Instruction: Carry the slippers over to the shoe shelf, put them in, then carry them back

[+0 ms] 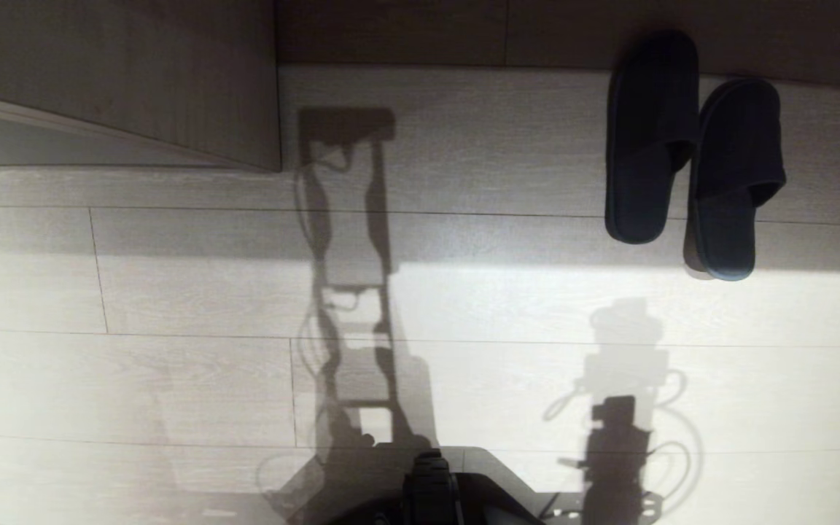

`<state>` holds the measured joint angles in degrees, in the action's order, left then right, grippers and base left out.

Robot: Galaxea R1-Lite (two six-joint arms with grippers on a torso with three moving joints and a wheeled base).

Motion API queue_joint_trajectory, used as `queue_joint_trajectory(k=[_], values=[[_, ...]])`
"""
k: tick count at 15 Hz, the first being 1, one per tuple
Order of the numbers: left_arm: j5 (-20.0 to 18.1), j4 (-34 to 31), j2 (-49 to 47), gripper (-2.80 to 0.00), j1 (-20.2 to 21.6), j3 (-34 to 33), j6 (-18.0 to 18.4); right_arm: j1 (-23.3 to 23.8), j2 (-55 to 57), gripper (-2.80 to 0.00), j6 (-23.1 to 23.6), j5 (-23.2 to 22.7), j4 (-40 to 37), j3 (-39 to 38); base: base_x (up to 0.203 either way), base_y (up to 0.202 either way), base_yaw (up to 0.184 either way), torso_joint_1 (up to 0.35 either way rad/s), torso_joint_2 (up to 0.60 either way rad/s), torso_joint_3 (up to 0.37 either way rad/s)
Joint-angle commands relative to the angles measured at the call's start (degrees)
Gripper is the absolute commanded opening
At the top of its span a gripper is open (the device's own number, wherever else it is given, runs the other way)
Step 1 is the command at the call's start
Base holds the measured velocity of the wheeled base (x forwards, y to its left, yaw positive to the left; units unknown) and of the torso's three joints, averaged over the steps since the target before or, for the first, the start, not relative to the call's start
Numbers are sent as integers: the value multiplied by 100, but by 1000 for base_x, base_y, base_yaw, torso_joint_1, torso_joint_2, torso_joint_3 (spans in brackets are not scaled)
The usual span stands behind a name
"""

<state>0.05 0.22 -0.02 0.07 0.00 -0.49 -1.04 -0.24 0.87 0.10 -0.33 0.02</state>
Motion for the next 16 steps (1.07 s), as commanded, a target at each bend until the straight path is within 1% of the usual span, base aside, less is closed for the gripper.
queue_joint_trajectory(k=[1, 16], values=[[4, 5, 2, -280, 1, 0, -1, 7, 24, -280, 1, -1, -2, -11, 0, 0, 0, 0, 0, 0], [4, 4, 2, -280, 1, 0, 5, -2, 24, -280, -52, -1, 7, -9, 0, 0, 0, 0, 0, 0]])
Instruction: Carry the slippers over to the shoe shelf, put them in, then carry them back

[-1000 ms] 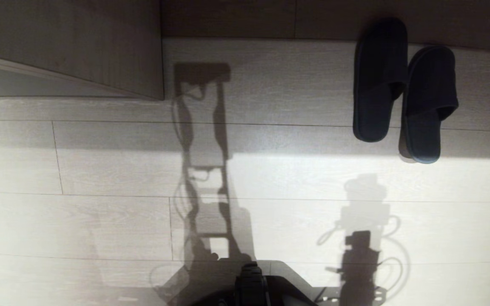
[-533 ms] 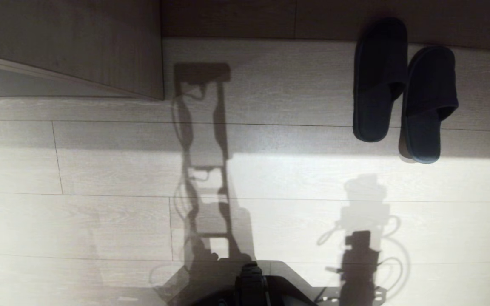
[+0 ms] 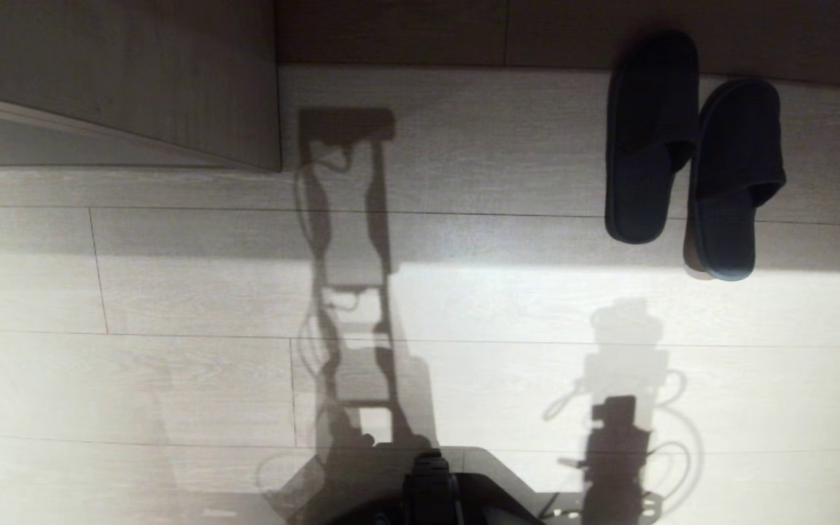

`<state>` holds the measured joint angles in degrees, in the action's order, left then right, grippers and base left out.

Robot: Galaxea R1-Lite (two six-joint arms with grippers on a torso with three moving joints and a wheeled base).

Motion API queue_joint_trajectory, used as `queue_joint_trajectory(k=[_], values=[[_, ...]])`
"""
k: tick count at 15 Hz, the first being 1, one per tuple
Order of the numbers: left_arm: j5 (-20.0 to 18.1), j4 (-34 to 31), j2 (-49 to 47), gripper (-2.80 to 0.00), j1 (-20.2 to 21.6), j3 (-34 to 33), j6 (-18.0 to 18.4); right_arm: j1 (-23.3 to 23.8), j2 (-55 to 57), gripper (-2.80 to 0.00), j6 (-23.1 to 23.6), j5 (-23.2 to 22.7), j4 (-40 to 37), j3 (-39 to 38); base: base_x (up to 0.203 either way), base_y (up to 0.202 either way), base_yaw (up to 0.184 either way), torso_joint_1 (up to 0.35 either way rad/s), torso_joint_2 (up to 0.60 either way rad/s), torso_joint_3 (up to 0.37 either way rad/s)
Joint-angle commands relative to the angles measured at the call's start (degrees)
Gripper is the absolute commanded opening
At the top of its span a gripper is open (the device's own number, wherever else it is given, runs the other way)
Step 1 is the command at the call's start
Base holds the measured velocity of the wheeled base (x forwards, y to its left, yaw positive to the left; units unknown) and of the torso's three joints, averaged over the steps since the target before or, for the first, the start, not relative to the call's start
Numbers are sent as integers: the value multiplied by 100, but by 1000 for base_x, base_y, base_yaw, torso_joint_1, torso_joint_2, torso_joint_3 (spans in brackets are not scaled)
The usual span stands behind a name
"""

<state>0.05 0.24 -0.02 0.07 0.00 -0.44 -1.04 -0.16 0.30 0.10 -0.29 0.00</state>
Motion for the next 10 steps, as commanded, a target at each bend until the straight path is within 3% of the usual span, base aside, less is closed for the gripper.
queue_joint_trajectory(k=[1, 4, 10], values=[[4, 2, 2, -280, 1, 0, -9, -2, 16, -280, 5, -1, 3, -9, 0, 0, 0, 0, 0, 0], [4, 2, 2, -280, 1, 0, -9, -2, 16, -280, -13, -1, 3, -9, 0, 0, 0, 0, 0, 0], [4, 2, 2, -280, 1, 0, -9, -2, 16, -280, -30, -1, 3, -9, 0, 0, 0, -29, 212, 181]])
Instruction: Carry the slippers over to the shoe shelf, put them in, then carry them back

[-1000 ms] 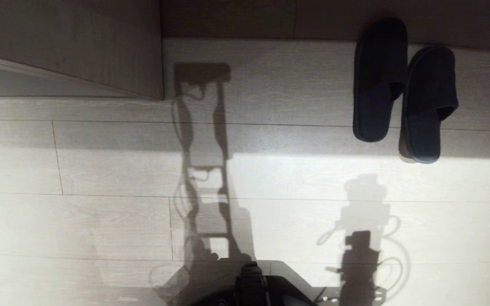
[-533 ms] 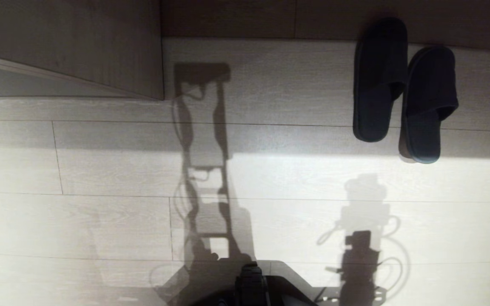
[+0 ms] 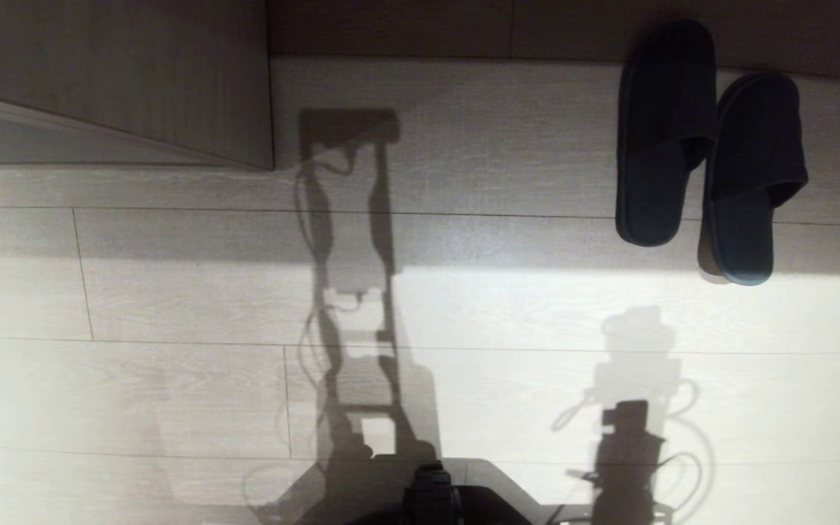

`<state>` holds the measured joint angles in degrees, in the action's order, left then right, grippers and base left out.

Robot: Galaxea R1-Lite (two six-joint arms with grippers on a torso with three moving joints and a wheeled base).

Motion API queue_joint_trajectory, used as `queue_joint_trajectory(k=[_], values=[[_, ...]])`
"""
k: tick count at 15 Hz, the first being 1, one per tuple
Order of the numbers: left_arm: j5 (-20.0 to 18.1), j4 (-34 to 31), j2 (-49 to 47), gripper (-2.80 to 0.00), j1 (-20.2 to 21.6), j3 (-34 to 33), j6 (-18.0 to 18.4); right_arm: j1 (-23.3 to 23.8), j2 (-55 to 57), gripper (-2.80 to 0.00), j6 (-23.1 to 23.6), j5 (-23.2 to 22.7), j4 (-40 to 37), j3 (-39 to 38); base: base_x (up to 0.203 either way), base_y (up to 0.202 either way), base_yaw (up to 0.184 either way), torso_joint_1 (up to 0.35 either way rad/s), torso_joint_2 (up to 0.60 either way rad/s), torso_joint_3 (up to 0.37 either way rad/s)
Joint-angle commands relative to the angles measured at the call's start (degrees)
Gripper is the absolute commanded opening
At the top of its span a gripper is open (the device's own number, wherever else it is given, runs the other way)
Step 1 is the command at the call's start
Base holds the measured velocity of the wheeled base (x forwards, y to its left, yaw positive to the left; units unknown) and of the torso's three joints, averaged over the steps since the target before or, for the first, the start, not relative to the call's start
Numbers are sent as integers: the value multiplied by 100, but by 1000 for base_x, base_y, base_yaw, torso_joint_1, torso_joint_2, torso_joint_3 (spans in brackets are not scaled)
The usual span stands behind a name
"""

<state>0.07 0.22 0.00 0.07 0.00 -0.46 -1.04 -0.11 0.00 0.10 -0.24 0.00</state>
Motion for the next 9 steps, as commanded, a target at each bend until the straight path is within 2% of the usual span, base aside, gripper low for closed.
queue_joint_trajectory(k=[1, 9], values=[[1, 4, 0, -280, 1, 0, 1, -2, 11, -280, 0, -1, -2, -1, 0, 0, 0, -7, 53, 33], [1, 4, 0, -280, 1, 0, -6, -2, 11, -280, 0, -1, -2, -9, 0, 0, 0, 0, 5, 4]])
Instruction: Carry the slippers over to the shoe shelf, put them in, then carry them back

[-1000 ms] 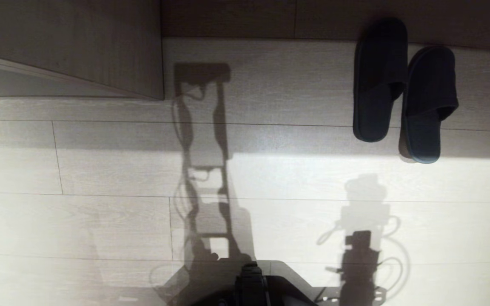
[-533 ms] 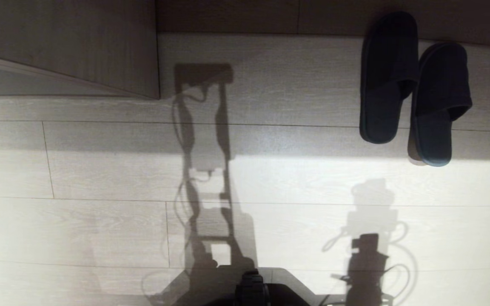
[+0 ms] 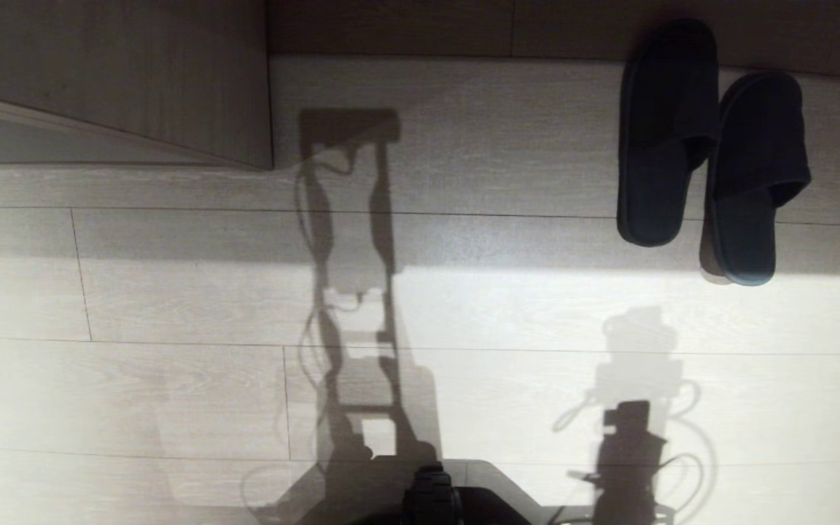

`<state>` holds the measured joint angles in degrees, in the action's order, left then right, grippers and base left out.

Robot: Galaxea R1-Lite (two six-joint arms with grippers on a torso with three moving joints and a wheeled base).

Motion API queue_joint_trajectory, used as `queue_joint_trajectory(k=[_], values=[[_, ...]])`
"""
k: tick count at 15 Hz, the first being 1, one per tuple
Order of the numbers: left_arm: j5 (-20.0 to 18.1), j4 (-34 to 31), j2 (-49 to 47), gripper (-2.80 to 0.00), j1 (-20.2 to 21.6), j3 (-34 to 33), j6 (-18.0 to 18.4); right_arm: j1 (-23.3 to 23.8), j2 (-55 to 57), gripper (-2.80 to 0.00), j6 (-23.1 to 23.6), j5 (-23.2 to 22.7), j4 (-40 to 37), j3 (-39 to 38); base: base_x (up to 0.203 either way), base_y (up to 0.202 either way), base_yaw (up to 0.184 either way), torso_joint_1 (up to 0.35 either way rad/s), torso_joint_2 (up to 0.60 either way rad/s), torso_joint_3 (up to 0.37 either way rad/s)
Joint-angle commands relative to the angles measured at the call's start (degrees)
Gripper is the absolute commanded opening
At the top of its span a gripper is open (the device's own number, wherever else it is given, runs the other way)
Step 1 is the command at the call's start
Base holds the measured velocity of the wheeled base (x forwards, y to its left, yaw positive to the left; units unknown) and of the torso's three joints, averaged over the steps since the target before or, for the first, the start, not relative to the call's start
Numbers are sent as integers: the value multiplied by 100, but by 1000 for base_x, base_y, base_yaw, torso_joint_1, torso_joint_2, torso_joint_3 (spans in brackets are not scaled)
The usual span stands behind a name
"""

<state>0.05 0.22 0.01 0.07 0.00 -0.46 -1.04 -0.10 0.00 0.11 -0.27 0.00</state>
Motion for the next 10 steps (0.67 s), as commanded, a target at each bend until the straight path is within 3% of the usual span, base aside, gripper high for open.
queue_joint_trajectory(k=[1, 10], values=[[4, 4, -1, -280, 1, 0, -6, -2, 10, -280, 0, -2, 0, -9, 0, 0, 0, 0, 0, 0], [4, 4, -1, -280, 1, 0, -5, -2, 10, -280, 18, -2, 9, -9, 0, 0, 0, 0, 0, 0]])
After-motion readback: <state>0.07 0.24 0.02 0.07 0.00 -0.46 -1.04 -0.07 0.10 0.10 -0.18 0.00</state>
